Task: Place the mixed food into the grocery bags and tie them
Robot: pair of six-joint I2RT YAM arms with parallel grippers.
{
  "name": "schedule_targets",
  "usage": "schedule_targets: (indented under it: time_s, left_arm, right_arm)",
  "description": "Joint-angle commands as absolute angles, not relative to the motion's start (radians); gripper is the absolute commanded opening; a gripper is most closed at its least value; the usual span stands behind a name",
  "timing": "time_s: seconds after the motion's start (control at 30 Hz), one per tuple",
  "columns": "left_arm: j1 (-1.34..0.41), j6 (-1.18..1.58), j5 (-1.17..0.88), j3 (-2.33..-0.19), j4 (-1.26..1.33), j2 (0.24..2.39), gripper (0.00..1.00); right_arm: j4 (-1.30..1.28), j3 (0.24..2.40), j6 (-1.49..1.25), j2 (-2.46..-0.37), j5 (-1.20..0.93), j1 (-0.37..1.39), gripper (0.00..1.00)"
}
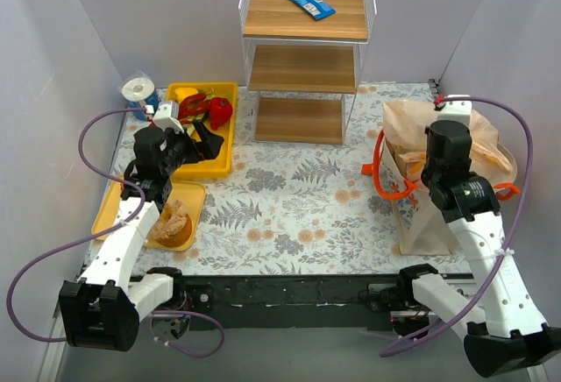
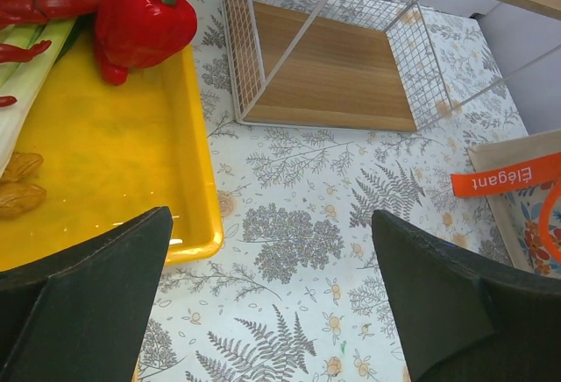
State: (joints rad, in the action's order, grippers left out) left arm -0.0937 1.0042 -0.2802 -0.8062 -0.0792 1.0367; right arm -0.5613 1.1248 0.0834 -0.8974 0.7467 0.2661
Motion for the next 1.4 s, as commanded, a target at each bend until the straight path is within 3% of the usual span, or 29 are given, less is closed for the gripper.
schedule_targets:
  time_s: [0.0, 0.27, 0.63, 0.7, 0.73, 0.9, 1.0, 1.17, 1.27, 1.37]
  left_arm:
    - [-0.095, 1.009, -0.311, -0.795, -0.063, 1.042, 0.98]
    - [-0.110, 1.028, -0.348, -0.795, -0.054, 1.045, 0.98]
    - [-0.161, 1.020, -0.353, -0.795, -0.054, 1.034, 0.95]
    - [-0.167, 1.017, -0.354, -0.796, -0.057, 1.029, 0.95]
    - [-0.169, 1.016, -0.353, -0.796, -0.057, 1.028, 0.95]
    - [-0.175, 1.009, -0.342, -0.796, -0.060, 1.026, 0.95]
    - [-0.176, 1.002, -0.328, -0.799, -0.066, 1.026, 0.96]
    - [-0.175, 0.994, -0.319, -0.802, -0.074, 1.020, 0.96]
    - [-0.176, 0.992, -0.314, -0.802, -0.074, 1.020, 0.96]
    - [-0.176, 0.991, -0.311, -0.802, -0.075, 1.017, 0.96]
  right_arm:
    - [-0.534, 1.056, 0.054, -0.853, 0.854, 0.203, 0.01]
    - [-0.620, 1.049, 0.078, -0.819, 0.974, 0.167, 0.01]
    - [-0.787, 1.000, 0.081, -0.893, 0.821, 0.164, 0.01]
    - [-0.814, 1.035, 0.066, -0.900, 0.804, 0.166, 0.16]
    - [-0.830, 1.058, 0.058, -0.903, 0.793, 0.164, 0.42]
    - [-0.954, 1.350, 0.008, -0.910, 0.614, 0.166, 0.76]
    - [-0.989, 1.538, -0.034, -0.899, 0.313, 0.164, 0.81]
    - [-0.882, 1.624, -0.063, -0.879, 0.068, 0.164, 0.82]
    - [-0.832, 1.628, -0.023, -0.965, 0.020, 0.166, 0.82]
    - [-0.775, 1.576, -0.003, -1.070, 0.180, 0.158, 0.81]
